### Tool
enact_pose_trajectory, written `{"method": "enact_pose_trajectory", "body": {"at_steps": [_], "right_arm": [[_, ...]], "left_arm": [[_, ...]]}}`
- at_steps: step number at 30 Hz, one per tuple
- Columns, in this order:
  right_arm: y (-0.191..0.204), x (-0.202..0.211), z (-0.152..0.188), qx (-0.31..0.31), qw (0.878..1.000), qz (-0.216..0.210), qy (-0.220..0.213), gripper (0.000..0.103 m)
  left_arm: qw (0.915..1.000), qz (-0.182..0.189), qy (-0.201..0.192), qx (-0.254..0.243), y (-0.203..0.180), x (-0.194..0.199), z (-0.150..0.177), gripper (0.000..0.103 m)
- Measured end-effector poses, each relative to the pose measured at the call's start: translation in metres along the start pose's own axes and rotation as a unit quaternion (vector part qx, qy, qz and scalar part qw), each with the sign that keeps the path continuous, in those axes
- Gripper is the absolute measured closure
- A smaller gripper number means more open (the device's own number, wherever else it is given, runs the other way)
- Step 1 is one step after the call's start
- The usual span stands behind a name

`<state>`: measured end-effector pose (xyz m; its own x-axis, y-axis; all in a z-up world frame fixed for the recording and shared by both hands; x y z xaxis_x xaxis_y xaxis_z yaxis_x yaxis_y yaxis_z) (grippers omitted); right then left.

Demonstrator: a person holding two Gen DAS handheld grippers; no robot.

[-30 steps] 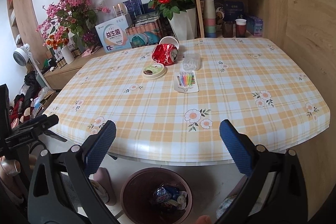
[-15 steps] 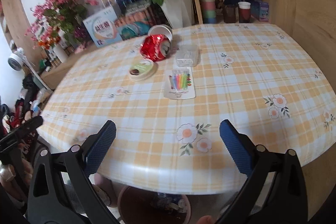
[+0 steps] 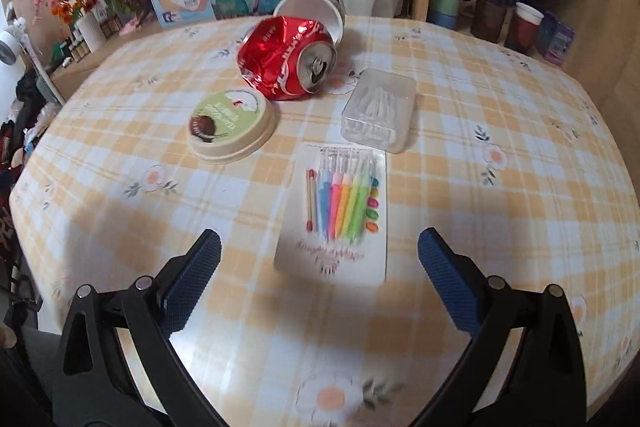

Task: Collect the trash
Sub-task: 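Move the left tool toward the yogurt lid while the right tool approaches the candle card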

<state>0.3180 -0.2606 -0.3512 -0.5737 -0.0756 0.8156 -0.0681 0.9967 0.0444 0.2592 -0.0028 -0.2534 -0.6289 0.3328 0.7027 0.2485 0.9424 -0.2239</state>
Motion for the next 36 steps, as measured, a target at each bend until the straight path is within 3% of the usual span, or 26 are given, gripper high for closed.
{"method": "enact_pose_trajectory", "body": {"at_steps": [7, 13, 16, 20, 28, 36], "right_arm": [[-0.006, -0.041, -0.01, -0.005, 0.999, 0.018, 0.039, 0.007], [-0.004, -0.048, -0.013, 0.013, 0.998, 0.024, 0.048, 0.017], [-0.001, -0.044, -0.012, 0.025, 0.999, 0.017, 0.043, 0.032], [0.001, -0.035, -0.011, 0.039, 0.998, 0.019, 0.034, 0.037], [-0.003, -0.011, -0.011, 0.014, 1.0, -0.006, 0.001, 0.038], [-0.015, 0.009, -0.008, 0.0, 1.0, -0.016, -0.024, 0.038]], "left_arm": [[0.9999, 0.002, 0.009, -0.011, 0.003, -0.026, -0.009, 0.006], [0.9997, 0.008, 0.016, -0.016, 0.0, -0.038, -0.009, 0.01], [0.9996, 0.011, 0.019, -0.017, -0.003, -0.04, -0.007, 0.011], [0.9993, 0.016, 0.025, -0.024, -0.008, -0.043, -0.003, 0.015], [0.9987, 0.03, 0.033, -0.023, -0.019, -0.053, -0.007, 0.016], [0.9951, 0.061, 0.054, -0.056, -0.048, -0.088, -0.019, 0.016]]}}
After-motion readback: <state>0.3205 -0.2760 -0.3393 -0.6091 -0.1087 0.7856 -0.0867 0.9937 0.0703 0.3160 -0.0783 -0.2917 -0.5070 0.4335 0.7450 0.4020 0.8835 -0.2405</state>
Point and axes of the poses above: each gripper's, at about its wrist camera, not at the fingertips, and x roughly against the way its jaws point, y to its left, z to its underside, the point moved 7 cm from there along -x, roughly the way its jaws point, and after that the axes turned 2 degrees about z, right-handed, at the moved point
